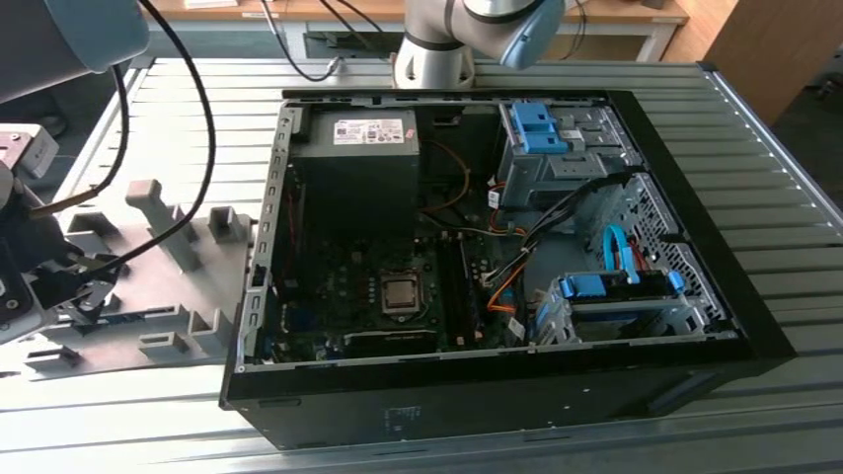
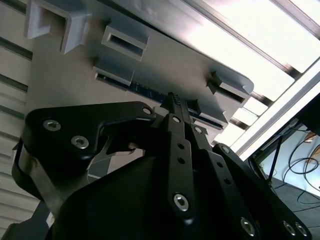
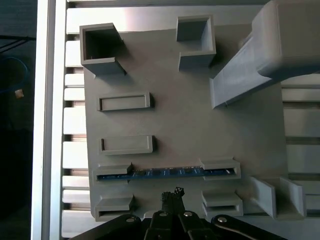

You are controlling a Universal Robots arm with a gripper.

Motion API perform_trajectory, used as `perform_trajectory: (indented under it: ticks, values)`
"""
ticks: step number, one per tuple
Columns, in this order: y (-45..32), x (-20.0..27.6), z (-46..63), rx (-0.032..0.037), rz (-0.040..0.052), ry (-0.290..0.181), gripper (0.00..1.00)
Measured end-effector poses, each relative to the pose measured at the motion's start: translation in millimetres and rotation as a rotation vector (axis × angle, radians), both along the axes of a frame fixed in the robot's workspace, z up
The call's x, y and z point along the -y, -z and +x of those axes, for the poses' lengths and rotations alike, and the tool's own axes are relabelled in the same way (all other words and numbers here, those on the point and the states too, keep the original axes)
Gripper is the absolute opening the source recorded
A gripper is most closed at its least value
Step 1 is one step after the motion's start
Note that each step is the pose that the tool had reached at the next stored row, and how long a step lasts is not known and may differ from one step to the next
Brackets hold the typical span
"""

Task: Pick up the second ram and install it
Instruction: 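Reach for the second ram, then pick up the second ram and move it above second insertion slot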

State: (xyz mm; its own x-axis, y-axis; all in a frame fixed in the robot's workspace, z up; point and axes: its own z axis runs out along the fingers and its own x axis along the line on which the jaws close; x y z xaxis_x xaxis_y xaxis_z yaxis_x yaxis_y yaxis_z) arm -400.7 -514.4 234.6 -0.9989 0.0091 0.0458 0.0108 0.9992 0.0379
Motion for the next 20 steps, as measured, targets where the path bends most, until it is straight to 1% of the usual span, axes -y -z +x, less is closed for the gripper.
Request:
perform_trajectory:
  ticks: [14,16,20]
  values:
    - [0.3,-0.1,0.0,0.0001,0.0001,-0.004,0.11]
    - [0.3,-0.1,0.0,0.0002,0.0002,-0.018,0.11]
    - [0.4,-0.1,-0.1,0.0003,0.0002,-0.068,0.11]
